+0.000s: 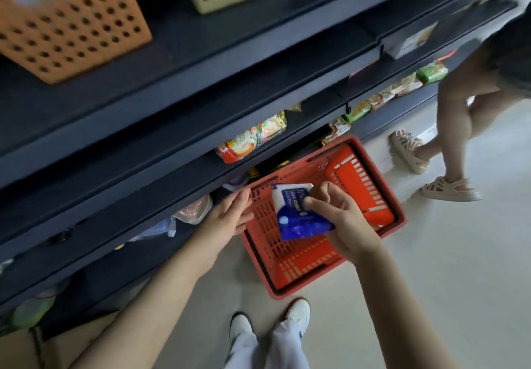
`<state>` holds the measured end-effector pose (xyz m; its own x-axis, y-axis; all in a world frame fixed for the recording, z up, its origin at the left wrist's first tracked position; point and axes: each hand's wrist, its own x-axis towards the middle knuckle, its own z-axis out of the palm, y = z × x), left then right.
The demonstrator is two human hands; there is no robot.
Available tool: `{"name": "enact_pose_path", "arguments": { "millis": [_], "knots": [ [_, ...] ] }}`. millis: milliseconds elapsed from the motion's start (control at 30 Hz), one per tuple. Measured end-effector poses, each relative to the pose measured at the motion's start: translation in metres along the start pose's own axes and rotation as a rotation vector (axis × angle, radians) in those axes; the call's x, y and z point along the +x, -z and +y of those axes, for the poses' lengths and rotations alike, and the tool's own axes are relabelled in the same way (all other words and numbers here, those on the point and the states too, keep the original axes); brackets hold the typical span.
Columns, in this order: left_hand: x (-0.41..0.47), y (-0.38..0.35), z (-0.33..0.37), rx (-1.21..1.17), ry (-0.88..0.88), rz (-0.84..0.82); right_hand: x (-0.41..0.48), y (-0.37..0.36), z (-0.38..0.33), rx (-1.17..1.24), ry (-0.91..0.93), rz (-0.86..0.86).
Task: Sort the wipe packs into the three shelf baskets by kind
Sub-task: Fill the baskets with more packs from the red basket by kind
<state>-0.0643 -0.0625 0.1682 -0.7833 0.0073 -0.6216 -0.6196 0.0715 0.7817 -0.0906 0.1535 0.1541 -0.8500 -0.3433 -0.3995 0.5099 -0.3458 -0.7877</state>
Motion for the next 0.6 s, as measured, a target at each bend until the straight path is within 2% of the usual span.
{"name": "enact_pose_path", "arguments": {
  "millis": [100,167,300,367,433,533,600],
  "knots": [
    [-0.054,-0.008,0.058,-0.186,0.011,-0.077,-0.049,-0.051,-0.064,0.008,0.068,-0.164],
    [-0.087,-0.007,0.094,-0.333,-0.039,-0.083,-0.072,-0.083,-0.097,-0.04,0.089,-0.171],
    [-0.134,0.019,0.138,-0.363,-0.3,0.005,-0.096,-0.133,-0.118,-0.091,0.153,0.086],
    [-0.15,0.042,0.152,-0.312,-0.374,0.036,-0.097,-0.154,-0.122,-0.059,0.132,0.126],
    [-0.162,0.069,0.166,-0.277,-0.421,0.04,-0.093,-0.181,-0.127,-0.068,0.143,0.147],
    [-0.17,0.114,0.187,-0.305,-0.414,0.013,-0.074,-0.228,-0.136,-0.086,0.331,0.27],
    [-0.17,0.146,0.199,-0.24,-0.425,-0.001,-0.057,-0.261,-0.146,-0.005,0.429,0.324]
  ]
}}
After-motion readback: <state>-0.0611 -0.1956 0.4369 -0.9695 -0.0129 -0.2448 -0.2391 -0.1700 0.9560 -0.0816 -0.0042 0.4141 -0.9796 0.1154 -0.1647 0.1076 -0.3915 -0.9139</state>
